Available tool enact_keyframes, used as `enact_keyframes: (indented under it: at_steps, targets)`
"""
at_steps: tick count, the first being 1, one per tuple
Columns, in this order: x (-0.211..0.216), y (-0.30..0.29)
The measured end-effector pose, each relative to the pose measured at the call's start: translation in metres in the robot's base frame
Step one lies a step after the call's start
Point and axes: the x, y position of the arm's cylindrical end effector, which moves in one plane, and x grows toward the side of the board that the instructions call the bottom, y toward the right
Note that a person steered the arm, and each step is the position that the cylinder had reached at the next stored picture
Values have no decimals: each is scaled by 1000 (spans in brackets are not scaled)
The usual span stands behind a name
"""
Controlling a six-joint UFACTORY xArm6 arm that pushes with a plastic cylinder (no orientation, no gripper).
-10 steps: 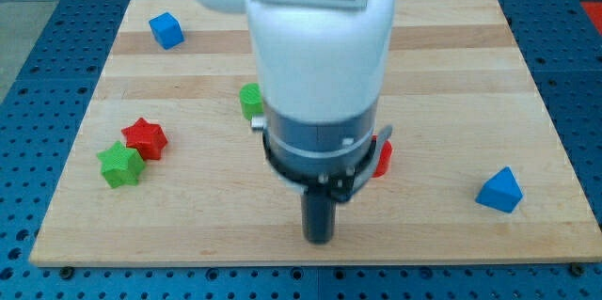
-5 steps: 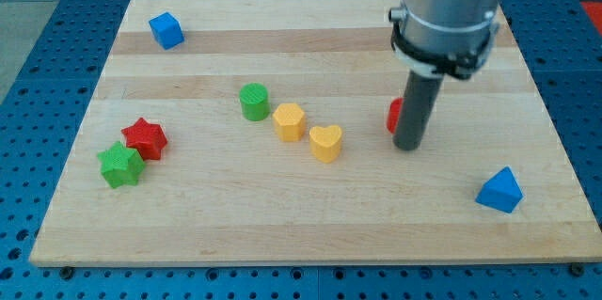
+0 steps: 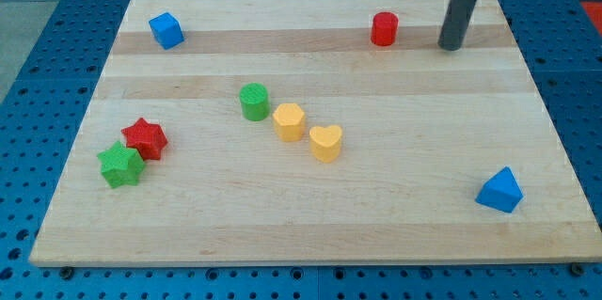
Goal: Move the red circle to the top center of the board
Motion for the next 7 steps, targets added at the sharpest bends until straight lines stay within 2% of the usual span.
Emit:
enact_keyframes:
  at_steps: [1,3,7]
  targets:
    - [-18,0]
    - [-18,-10]
    - [-18,-103]
